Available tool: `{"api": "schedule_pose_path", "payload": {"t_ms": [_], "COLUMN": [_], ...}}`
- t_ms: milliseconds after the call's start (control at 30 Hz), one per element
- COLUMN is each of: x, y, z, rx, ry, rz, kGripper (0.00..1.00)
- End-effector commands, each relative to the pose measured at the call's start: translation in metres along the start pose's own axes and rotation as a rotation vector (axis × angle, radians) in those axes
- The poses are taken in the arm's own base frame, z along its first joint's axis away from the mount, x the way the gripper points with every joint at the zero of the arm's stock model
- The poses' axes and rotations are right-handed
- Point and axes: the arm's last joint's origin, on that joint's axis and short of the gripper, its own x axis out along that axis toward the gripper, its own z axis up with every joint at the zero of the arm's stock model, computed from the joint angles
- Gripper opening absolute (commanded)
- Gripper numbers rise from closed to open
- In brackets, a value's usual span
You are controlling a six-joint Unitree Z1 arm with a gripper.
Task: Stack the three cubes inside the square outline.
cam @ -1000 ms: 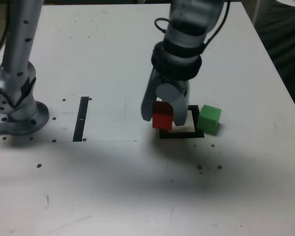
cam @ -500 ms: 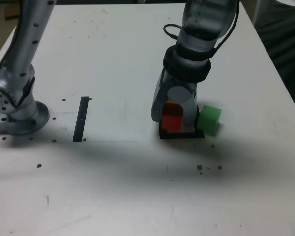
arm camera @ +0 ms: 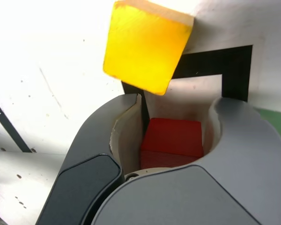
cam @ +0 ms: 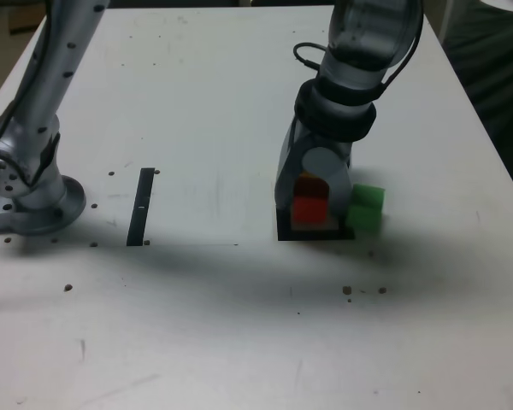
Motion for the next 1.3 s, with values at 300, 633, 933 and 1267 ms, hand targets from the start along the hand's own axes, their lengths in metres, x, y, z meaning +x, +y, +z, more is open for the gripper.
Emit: {"api": "schedule_pose_path", "payload": {"t_ms": [300,633,933,1267], "x": [-0.003,-0.022,-0.034,-0.027], "y": [0.004,0.006,0.007,0.023], "z": [-0.002,-0.024,-0.054,-0.060], "rx": [-0.006,-0.022,-0.029,0.131], "ry": [-0.016,-0.071,-0.084,-0.027], "rz": [0.011,0.066,0.155,0.185], "kGripper": [0.99,0.99,0.99,1.00]}}
